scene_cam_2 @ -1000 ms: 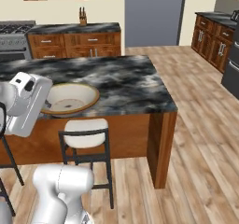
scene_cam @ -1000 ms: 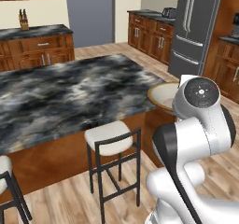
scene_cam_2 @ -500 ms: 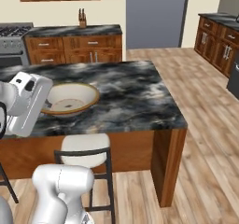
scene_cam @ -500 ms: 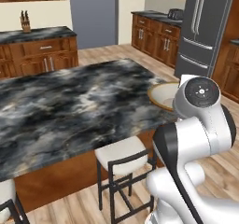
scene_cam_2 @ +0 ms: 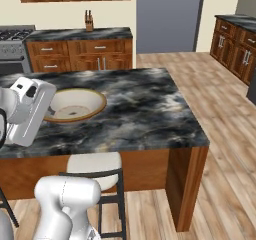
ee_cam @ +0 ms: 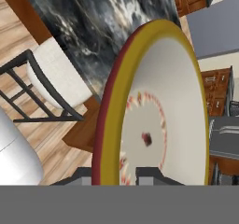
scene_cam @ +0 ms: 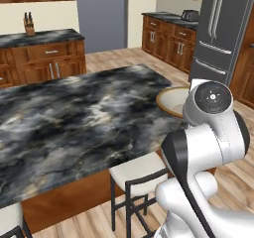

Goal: Pick up the bowls from the cabinet and place each bowl in front of a stool on the dining counter.

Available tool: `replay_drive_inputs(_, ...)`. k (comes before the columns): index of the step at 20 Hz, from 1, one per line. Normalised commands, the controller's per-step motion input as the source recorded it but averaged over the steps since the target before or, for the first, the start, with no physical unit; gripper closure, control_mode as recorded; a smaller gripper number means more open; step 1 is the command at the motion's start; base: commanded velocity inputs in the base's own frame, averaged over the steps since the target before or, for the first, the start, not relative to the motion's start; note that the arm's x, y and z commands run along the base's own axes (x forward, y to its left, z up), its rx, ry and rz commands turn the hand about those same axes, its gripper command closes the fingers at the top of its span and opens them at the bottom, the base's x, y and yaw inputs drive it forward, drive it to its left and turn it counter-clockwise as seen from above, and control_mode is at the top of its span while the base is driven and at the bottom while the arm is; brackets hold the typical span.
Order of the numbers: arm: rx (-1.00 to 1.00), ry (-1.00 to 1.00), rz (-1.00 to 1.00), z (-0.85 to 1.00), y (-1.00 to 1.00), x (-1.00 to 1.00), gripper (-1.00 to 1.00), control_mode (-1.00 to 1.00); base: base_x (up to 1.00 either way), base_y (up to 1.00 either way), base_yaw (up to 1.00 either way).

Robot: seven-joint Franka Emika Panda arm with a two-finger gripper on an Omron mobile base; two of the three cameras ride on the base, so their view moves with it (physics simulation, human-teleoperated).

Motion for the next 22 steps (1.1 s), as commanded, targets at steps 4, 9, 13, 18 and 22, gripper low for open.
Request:
replay_drive_inputs(4, 0.00, 0.00, 0.00, 0.00, 0.00, 0.00, 1.00, 1.00, 0.21, 0.48, -0.05)
replay_drive_inputs(9, 0.00, 0.00, -0.01, 0.00, 0.07, 0.04, 1.00, -1.00, 0.14, 0.40, -0.06)
replay_drive_inputs(13, 0.00, 0.00, 0.00, 0.00, 0.00, 0.00, 1.00, -1.00, 0.00, 0.00, 0.00)
replay_drive_inputs(18, 0.02, 0.00, -0.03, -0.11, 0.37, 0.17, 1.00, -1.00, 0.00, 0.00, 0.00)
replay_drive_inputs(22, 0.02, 0.00, -0.24, -0.15, 0.82, 0.71, 1.00, -1.00, 0.00, 0.00, 0.00)
